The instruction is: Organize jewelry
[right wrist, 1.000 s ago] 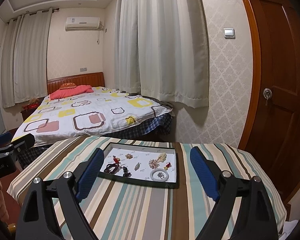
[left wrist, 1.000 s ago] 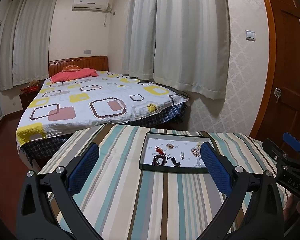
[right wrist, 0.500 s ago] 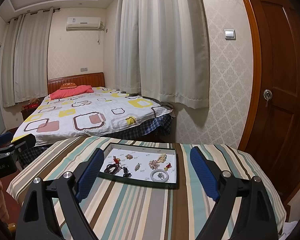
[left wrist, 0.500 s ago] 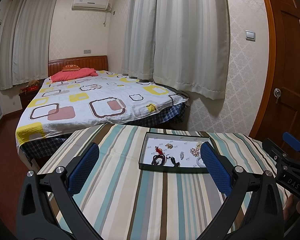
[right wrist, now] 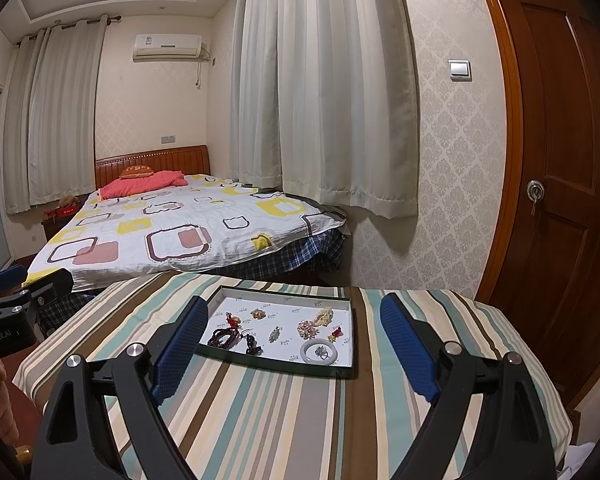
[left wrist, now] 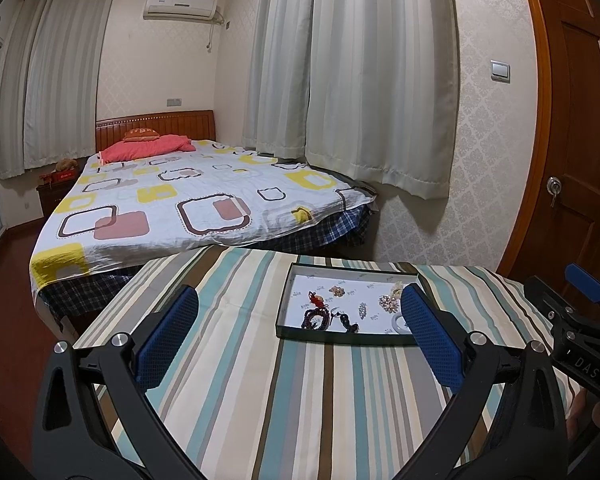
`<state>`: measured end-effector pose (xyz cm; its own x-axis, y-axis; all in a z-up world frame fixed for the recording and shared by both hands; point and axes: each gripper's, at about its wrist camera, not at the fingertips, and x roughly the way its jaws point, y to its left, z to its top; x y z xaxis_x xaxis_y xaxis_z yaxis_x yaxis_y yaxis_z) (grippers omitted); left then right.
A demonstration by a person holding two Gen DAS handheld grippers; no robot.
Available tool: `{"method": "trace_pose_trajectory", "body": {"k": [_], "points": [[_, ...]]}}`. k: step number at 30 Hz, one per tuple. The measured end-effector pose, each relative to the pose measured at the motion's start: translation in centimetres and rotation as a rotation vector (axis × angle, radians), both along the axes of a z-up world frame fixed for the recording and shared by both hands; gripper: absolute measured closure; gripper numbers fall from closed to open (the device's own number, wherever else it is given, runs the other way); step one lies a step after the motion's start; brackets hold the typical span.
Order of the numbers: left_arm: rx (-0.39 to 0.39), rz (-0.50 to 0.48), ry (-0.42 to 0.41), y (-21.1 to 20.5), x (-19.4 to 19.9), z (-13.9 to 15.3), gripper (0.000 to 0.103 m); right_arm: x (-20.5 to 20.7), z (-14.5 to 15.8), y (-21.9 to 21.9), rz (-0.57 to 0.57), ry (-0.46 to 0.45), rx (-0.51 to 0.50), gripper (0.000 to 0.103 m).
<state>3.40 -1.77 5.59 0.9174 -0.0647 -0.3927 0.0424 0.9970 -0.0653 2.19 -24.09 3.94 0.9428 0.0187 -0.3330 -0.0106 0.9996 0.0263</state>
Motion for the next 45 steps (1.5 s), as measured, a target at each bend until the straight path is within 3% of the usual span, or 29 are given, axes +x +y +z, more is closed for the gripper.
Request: {"method": "trace_pose_trajectory", "body": {"k": [31, 39, 45], "points": [[0.012, 0.025, -0.040, -1.5, -0.5, 0.0, 0.004, -0.3, 0.3, 0.0, 0.004, 0.001, -0.002, 0.018], [-0.014, -0.012, -0.001, -1.2, 0.2, -0.7, 0.004, -0.1, 0.2, 0.1, 0.010, 0.004, -0.007, 0.018], [0.015, 0.013, -0.037, -1.4, 0.2, -0.7, 0.004, 0.0, 0.1, 0.0, 0.013, 0.004, -0.005, 0.018]]}}
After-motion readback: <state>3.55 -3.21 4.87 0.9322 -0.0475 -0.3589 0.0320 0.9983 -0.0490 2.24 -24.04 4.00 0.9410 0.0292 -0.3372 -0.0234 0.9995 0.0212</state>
